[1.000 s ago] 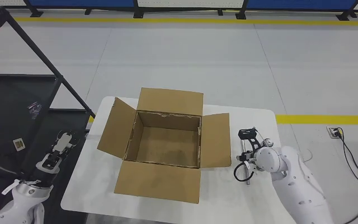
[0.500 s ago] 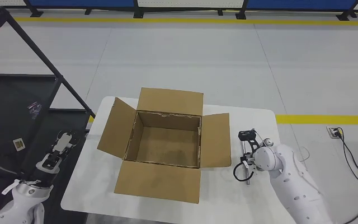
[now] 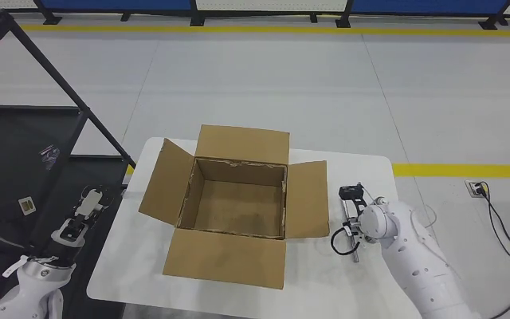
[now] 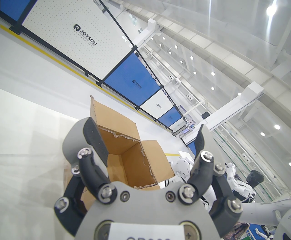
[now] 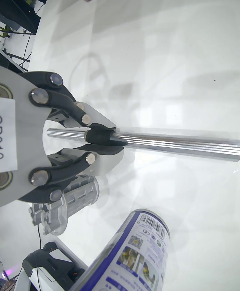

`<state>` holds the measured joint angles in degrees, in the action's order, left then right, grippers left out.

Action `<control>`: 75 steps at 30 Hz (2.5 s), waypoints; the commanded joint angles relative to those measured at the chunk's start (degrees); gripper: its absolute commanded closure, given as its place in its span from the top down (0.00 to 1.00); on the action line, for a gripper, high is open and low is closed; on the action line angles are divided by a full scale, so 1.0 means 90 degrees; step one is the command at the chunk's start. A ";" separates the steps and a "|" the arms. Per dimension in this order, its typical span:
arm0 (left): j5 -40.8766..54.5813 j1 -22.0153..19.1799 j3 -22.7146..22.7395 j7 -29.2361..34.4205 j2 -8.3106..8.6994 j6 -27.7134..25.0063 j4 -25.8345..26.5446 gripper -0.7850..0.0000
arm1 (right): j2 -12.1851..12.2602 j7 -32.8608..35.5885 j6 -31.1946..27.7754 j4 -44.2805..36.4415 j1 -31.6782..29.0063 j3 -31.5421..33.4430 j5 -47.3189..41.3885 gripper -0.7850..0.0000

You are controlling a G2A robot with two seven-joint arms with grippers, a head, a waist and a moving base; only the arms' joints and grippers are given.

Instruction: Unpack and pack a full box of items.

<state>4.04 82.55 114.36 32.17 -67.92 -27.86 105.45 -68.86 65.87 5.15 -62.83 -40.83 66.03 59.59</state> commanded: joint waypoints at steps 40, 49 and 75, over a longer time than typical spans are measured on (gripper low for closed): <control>0.0000 0.0000 0.0000 0.0000 0.0000 0.0000 0.0000 1.00 | -0.0884 -0.2203 -0.0253 -0.2238 0.1814 -0.2845 -0.0638 0.00; 0.0000 0.0000 0.0000 0.0000 0.0000 0.0000 0.0000 1.00 | -0.1783 -0.2046 -0.0758 -0.0303 0.2630 -0.4422 -0.0737 0.00; 0.0000 0.0000 0.0000 0.0000 0.0000 0.0000 0.0000 1.00 | -0.3848 -0.2438 -0.1351 0.3947 0.3219 -0.5357 -0.0859 0.29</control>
<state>4.04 82.55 114.36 32.17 -67.92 -27.86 105.45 -103.14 44.33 -6.79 -28.01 -11.92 17.73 51.86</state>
